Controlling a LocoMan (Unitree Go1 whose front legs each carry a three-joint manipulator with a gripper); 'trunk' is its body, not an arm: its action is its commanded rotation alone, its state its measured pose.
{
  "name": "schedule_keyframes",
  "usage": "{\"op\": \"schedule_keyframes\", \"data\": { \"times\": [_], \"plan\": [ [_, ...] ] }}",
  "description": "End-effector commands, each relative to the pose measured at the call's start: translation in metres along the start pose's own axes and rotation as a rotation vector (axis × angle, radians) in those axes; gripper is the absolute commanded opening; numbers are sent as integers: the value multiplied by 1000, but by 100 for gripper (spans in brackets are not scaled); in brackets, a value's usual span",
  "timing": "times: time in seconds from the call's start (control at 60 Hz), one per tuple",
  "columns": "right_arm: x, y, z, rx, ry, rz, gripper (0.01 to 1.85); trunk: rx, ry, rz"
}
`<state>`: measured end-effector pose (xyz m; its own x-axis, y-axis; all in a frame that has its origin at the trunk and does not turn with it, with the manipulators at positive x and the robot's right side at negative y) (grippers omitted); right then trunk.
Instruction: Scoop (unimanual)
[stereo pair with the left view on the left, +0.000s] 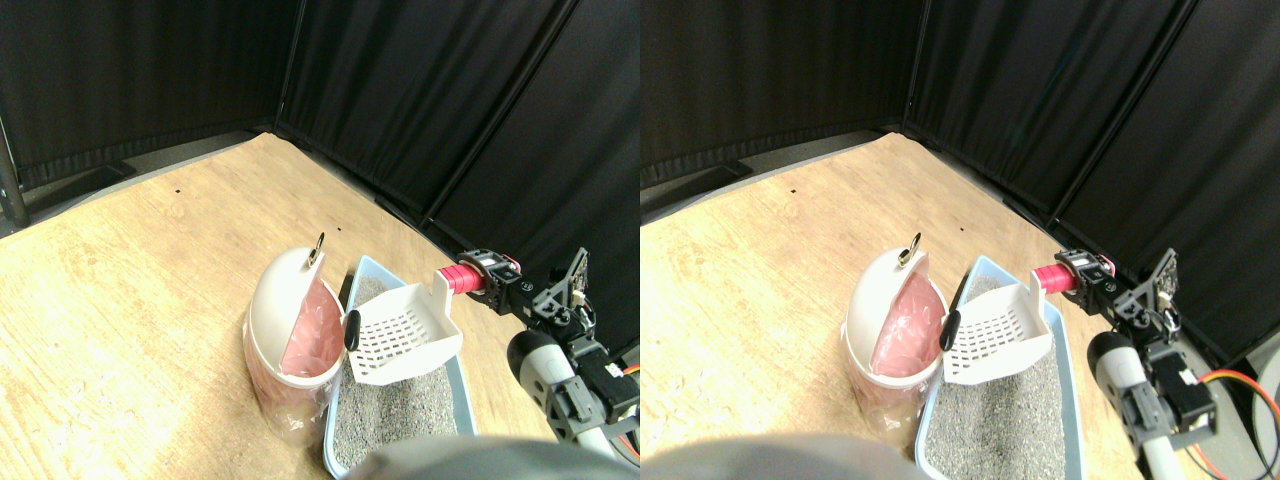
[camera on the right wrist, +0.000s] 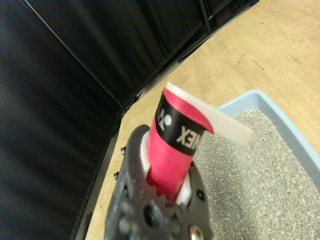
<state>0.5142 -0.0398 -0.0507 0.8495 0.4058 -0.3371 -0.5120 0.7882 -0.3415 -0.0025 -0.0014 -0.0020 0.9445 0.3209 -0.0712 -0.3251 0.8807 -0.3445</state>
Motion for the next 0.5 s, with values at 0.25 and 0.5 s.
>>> {"op": "schedule_keyframes", "data": {
  "times": [0.25,0.5],
  "plan": [
    [-4,2,10,7,-59,-21,10,-6,1,-1],
    [-6,4,12,-40,-74,3,26,-13,-3,2]
  ]
}}
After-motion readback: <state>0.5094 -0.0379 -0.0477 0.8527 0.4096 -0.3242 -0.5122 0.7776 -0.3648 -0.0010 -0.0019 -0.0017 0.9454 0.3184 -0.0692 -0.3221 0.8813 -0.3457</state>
